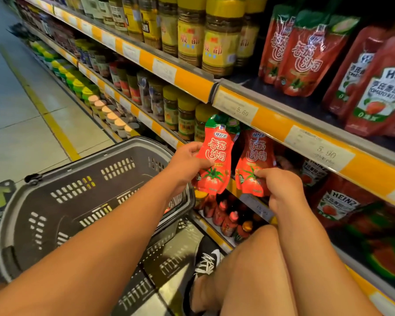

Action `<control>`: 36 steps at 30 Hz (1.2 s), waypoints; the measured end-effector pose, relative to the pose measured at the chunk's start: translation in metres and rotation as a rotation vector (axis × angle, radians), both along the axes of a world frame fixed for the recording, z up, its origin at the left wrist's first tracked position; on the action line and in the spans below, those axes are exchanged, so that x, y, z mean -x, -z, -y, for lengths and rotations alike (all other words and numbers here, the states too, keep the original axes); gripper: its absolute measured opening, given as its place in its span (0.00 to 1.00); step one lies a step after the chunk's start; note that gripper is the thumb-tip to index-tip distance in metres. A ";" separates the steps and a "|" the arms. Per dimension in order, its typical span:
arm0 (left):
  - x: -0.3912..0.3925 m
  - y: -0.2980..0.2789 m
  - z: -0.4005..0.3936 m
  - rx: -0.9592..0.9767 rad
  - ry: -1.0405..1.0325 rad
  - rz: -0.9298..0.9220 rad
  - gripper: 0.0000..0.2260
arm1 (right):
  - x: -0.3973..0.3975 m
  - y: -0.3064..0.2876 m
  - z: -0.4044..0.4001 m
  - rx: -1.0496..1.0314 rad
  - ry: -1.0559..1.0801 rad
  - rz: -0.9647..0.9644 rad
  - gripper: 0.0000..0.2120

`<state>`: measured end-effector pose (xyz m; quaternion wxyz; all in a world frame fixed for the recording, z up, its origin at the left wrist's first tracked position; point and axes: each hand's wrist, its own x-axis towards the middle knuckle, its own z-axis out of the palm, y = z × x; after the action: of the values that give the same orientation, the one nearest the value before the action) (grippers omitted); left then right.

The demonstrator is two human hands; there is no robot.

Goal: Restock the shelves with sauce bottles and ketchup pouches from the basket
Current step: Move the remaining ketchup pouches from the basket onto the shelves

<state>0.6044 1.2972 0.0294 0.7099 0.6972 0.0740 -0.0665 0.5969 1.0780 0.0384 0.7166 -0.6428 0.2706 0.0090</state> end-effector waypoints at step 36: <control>-0.057 0.014 0.063 -0.386 0.058 0.232 0.26 | 0.006 0.003 0.021 0.209 -0.075 -0.154 0.12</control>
<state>0.6615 1.2339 0.0152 0.5649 0.8249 -0.0166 0.0092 0.5904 1.0569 0.0358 0.6221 -0.7210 0.2997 0.0569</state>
